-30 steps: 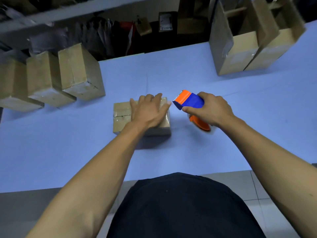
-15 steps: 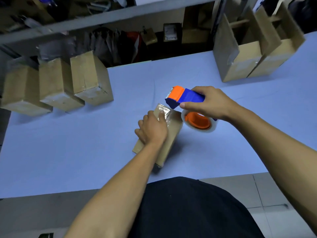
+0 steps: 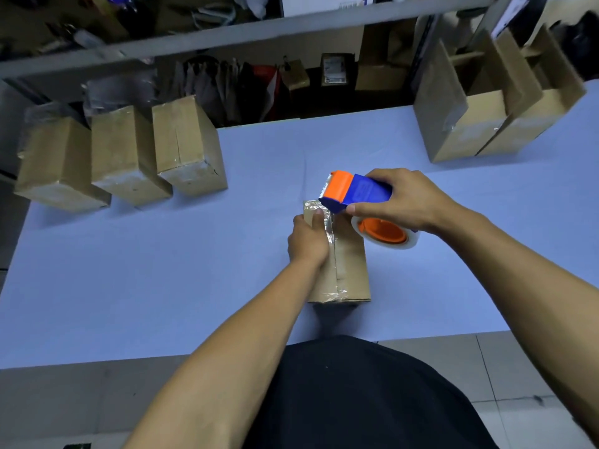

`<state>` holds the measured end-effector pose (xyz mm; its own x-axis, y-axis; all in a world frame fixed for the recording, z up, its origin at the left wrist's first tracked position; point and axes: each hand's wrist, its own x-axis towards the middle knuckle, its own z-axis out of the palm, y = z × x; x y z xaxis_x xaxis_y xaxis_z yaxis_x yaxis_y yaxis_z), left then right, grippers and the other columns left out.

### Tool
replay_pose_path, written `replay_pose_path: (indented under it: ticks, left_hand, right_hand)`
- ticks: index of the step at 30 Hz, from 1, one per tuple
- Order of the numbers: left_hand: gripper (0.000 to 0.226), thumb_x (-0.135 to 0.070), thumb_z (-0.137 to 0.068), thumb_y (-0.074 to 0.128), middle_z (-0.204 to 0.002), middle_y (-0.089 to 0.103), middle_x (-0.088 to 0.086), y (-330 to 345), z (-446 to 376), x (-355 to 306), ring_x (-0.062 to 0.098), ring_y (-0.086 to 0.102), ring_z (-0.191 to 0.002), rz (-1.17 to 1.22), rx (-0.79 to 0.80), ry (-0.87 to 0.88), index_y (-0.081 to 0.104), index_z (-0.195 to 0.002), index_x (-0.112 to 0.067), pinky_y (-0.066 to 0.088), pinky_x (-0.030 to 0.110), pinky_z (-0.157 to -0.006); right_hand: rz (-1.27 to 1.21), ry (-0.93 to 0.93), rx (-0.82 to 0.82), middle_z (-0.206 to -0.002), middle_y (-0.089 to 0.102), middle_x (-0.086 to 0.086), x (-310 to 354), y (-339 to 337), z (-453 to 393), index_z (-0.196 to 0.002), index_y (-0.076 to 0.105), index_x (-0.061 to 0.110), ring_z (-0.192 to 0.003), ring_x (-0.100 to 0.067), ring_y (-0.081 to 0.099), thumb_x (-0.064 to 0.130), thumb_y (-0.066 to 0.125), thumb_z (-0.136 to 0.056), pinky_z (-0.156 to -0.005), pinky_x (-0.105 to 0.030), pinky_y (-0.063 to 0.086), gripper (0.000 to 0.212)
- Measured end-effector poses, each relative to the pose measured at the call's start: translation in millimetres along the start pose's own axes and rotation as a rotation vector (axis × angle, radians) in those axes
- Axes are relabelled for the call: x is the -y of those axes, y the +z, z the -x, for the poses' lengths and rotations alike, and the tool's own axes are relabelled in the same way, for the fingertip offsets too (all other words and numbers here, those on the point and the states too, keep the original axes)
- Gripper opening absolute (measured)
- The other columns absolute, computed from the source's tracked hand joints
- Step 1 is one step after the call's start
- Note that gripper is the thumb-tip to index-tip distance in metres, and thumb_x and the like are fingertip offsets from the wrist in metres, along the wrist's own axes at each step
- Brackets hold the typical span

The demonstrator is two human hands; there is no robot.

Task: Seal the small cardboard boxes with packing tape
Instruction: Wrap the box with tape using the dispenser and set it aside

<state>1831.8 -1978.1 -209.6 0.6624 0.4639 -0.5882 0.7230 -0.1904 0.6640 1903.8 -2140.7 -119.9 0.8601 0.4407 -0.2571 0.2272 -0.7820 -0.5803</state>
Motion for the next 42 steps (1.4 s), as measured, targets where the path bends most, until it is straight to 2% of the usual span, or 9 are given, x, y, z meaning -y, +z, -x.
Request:
replay_pose_path:
  ticks: [4,6,8,11,16,21,24,34,42]
  left_hand:
    - [0.050,-0.046,-0.102,0.042,-0.143,0.052,0.008,-17.1,2.7,-8.1,0.026,0.050,-0.128,0.073,-0.133,0.118,0.047,-0.141,-0.016,0.041,0.040,-0.108]
    - [0.039,-0.044,-0.102,0.044,-0.129,0.062,0.004,-37.5,6.1,-22.5,0.018,0.059,-0.113,0.231,-0.169,0.264,0.059,-0.126,-0.017,0.046,0.037,-0.100]
    - [0.037,-0.044,-0.103,0.044,-0.108,0.070,0.004,-56.2,8.1,-40.7,0.018,0.067,-0.094,0.429,0.092,0.248,0.066,-0.112,-0.015,0.054,0.037,-0.087]
    - [0.035,-0.040,-0.103,0.049,-0.104,0.073,0.008,-73.8,7.6,-58.4,0.021,0.070,-0.089,0.475,0.437,0.164,0.067,-0.113,-0.011,0.056,0.037,-0.083]
    - [0.029,-0.038,-0.098,0.059,-0.100,0.071,0.007,-76.3,2.0,-64.0,0.018,0.069,-0.081,0.597,0.553,-0.017,0.065,-0.109,-0.012,0.057,0.031,-0.072]
    - [0.006,-0.014,-0.094,0.064,-0.091,0.067,0.010,-68.8,-2.3,-67.9,0.018,0.063,-0.073,0.533,0.458,-0.003,0.068,-0.094,-0.009,0.054,0.027,-0.064]
    - [0.006,-0.006,-0.091,0.066,-0.079,0.067,0.009,-65.0,-3.5,-71.1,0.017,0.060,-0.068,0.460,0.425,0.002,0.070,-0.087,-0.008,0.055,0.027,-0.062]
    - [0.006,-0.007,-0.091,0.066,-0.091,0.064,0.012,-64.3,-8.3,-82.0,0.016,0.062,-0.070,0.395,0.439,-0.031,0.069,-0.096,-0.005,0.059,0.027,-0.061]
    - [0.017,-0.006,-0.093,0.063,-0.067,0.067,0.003,-53.8,-14.9,-74.5,0.010,0.065,-0.056,0.066,0.164,0.225,0.070,-0.078,-0.009,0.055,0.023,-0.055]
  right_hand:
    - [-0.015,-0.064,0.001,-0.083,0.063,0.009,3.2,-11.5,-1.3,-0.094,0.062,0.032,-0.081,-0.016,0.059,0.067,0.075,-0.071,-0.068,-0.038,0.050,0.043]
    - [-0.036,-0.092,-0.001,-0.089,0.065,0.009,6.0,-18.9,-2.0,-0.101,0.064,0.031,-0.084,-0.017,0.060,0.064,0.075,-0.073,-0.074,-0.041,0.053,0.045]
    - [-0.052,-0.126,0.002,-0.094,0.065,0.008,8.2,-22.3,-3.0,-0.107,0.063,0.030,-0.087,-0.016,0.060,0.065,0.075,-0.072,-0.076,-0.040,0.053,0.051]
    - [-0.049,-0.162,0.029,-0.102,0.065,0.010,10.4,-21.8,-4.3,-0.115,0.060,0.033,-0.091,-0.016,0.060,0.070,0.067,-0.068,-0.077,-0.035,0.053,0.060]
    - [-0.108,-0.165,0.027,-0.102,0.064,0.013,7.9,-20.7,-4.7,-0.116,0.059,0.034,-0.092,-0.012,0.061,0.066,0.073,-0.071,-0.075,-0.026,0.050,0.057]
    - [-0.085,-0.172,0.040,-0.103,0.065,0.008,4.3,-24.2,-8.1,-0.114,0.062,0.031,-0.093,-0.017,0.061,0.061,0.075,-0.075,-0.079,-0.035,0.053,0.051]
    - [-0.008,-0.173,0.035,-0.100,0.065,0.009,1.7,-27.2,-11.7,-0.113,0.062,0.032,-0.092,-0.018,0.060,0.071,0.071,-0.068,-0.079,-0.038,0.053,0.060]
    - [0.016,-0.207,0.060,-0.104,0.062,0.008,-6.6,-31.5,-17.5,-0.118,0.059,0.032,-0.092,-0.016,0.058,0.075,0.062,-0.065,-0.074,-0.031,0.049,0.069]
    - [0.237,-0.252,0.049,-0.098,0.063,0.013,-10.6,-25.1,-23.4,-0.115,0.053,0.036,-0.086,-0.017,0.058,0.079,0.065,-0.066,-0.070,-0.032,0.046,0.066]
